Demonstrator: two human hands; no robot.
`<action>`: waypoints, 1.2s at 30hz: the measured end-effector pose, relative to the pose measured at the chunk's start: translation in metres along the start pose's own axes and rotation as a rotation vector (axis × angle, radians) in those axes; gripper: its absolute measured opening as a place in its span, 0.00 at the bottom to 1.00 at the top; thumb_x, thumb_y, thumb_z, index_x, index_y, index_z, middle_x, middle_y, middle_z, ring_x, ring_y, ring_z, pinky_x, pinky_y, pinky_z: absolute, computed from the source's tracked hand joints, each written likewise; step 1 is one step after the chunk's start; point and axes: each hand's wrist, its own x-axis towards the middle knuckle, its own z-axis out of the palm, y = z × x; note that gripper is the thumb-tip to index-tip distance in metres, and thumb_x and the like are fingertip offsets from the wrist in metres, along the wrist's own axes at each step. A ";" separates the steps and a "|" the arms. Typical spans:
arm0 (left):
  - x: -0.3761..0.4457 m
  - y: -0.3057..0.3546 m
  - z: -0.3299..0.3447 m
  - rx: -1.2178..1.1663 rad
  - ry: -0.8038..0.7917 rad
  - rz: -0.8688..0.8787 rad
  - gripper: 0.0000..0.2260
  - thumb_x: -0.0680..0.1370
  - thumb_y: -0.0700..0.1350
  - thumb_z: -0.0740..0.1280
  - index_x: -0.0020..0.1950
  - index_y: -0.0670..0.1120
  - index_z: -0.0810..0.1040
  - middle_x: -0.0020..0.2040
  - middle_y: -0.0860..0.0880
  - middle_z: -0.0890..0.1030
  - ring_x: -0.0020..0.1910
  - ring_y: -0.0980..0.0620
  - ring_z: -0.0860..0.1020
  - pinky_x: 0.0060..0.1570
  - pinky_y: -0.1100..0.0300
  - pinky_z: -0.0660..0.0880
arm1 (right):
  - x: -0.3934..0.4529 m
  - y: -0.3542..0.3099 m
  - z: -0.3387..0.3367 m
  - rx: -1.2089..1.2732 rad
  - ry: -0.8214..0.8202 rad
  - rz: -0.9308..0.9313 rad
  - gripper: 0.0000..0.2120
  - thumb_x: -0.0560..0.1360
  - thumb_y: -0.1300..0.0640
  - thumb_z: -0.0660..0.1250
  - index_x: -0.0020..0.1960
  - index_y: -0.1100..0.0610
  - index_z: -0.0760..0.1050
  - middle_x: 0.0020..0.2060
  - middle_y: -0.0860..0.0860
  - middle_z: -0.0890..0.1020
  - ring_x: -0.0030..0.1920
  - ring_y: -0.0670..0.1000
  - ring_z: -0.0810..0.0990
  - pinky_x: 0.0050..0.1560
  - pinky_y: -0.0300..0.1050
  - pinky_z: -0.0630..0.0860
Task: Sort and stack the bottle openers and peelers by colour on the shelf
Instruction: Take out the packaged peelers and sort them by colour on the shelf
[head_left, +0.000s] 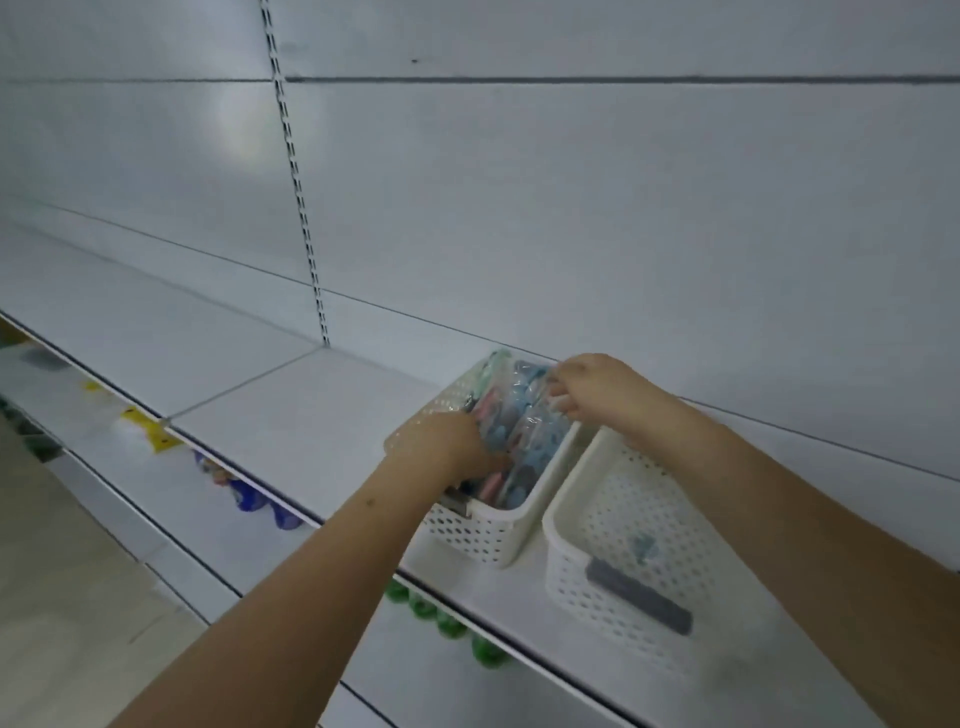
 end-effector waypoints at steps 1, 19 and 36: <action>0.009 0.002 0.007 0.051 -0.042 0.022 0.30 0.73 0.71 0.64 0.52 0.43 0.77 0.50 0.45 0.80 0.38 0.52 0.75 0.42 0.58 0.74 | 0.001 0.007 -0.002 -0.171 0.016 -0.091 0.15 0.81 0.56 0.57 0.60 0.61 0.77 0.58 0.55 0.82 0.58 0.57 0.80 0.62 0.52 0.75; 0.047 0.027 0.025 -0.071 -0.150 -0.052 0.37 0.67 0.58 0.77 0.67 0.38 0.70 0.60 0.42 0.77 0.58 0.43 0.77 0.58 0.51 0.77 | 0.005 0.069 -0.009 -0.243 -0.055 -0.422 0.14 0.80 0.60 0.61 0.49 0.45 0.82 0.47 0.38 0.79 0.53 0.34 0.74 0.54 0.33 0.69; 0.056 0.025 0.005 -0.266 -0.376 -0.065 0.14 0.68 0.51 0.77 0.45 0.44 0.79 0.47 0.45 0.83 0.46 0.45 0.81 0.53 0.54 0.78 | 0.007 0.069 -0.008 -0.142 0.030 -0.350 0.15 0.78 0.58 0.62 0.42 0.42 0.82 0.45 0.40 0.83 0.46 0.50 0.82 0.52 0.51 0.78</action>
